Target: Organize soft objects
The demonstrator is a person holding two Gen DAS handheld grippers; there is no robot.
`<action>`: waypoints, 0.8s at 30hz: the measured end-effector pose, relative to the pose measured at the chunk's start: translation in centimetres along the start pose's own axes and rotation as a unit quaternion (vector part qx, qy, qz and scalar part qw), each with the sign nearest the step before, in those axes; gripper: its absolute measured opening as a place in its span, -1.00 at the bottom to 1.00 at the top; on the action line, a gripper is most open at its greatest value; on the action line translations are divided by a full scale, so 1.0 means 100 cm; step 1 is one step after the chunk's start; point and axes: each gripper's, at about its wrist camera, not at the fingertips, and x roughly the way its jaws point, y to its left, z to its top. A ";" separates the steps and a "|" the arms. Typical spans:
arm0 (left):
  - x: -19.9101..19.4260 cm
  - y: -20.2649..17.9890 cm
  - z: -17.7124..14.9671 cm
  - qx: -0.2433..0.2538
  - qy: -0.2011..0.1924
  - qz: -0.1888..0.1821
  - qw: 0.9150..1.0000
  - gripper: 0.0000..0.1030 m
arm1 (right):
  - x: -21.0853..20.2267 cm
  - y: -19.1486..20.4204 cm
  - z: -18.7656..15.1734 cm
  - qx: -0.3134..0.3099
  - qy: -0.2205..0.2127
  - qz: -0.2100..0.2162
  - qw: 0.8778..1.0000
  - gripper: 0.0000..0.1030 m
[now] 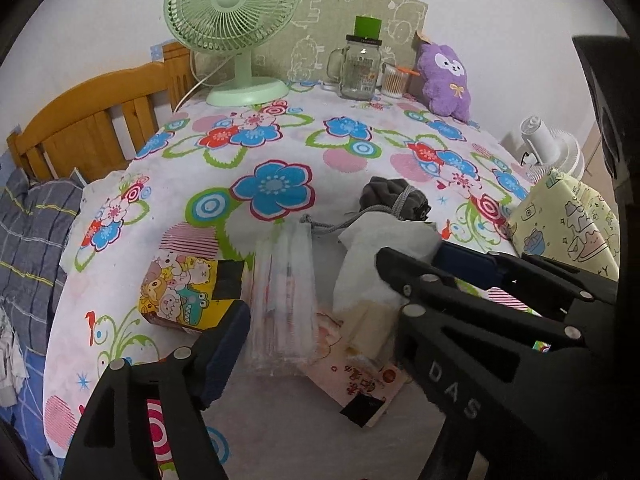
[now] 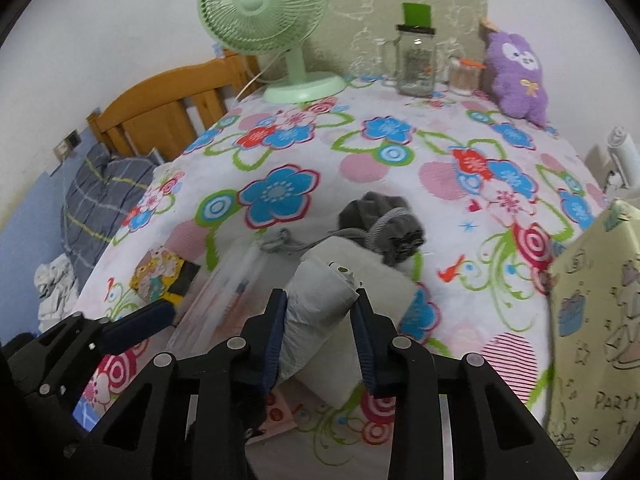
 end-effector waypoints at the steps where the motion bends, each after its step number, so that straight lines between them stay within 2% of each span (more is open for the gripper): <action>1: -0.001 -0.001 0.000 0.000 -0.002 0.001 1.000 0.53 | -0.002 -0.002 0.000 0.001 -0.003 -0.005 1.000 -0.32; 8: 0.004 0.000 0.004 -0.007 0.007 0.039 0.999 0.53 | -0.013 -0.014 0.000 0.006 -0.024 -0.048 0.999 -0.33; 10: 0.007 0.006 0.005 -0.022 0.012 0.042 0.999 0.46 | -0.013 -0.019 0.001 0.013 -0.026 -0.054 0.998 -0.34; 15: 0.016 0.010 0.005 -0.031 0.031 0.036 0.998 -0.13 | -0.010 -0.020 0.002 0.012 -0.020 -0.057 0.998 -0.33; 16: 0.018 0.011 0.005 -0.033 0.034 0.036 0.998 -0.18 | -0.009 -0.018 0.002 0.011 -0.017 -0.054 0.998 -0.33; 18: 0.020 0.012 0.005 -0.032 0.035 0.051 0.998 -0.40 | -0.007 -0.016 0.002 0.010 -0.015 -0.051 0.999 -0.33; 24: 0.021 0.003 0.004 -0.011 0.033 0.045 0.998 -0.57 | -0.001 -0.012 0.000 0.007 -0.002 -0.044 0.999 -0.33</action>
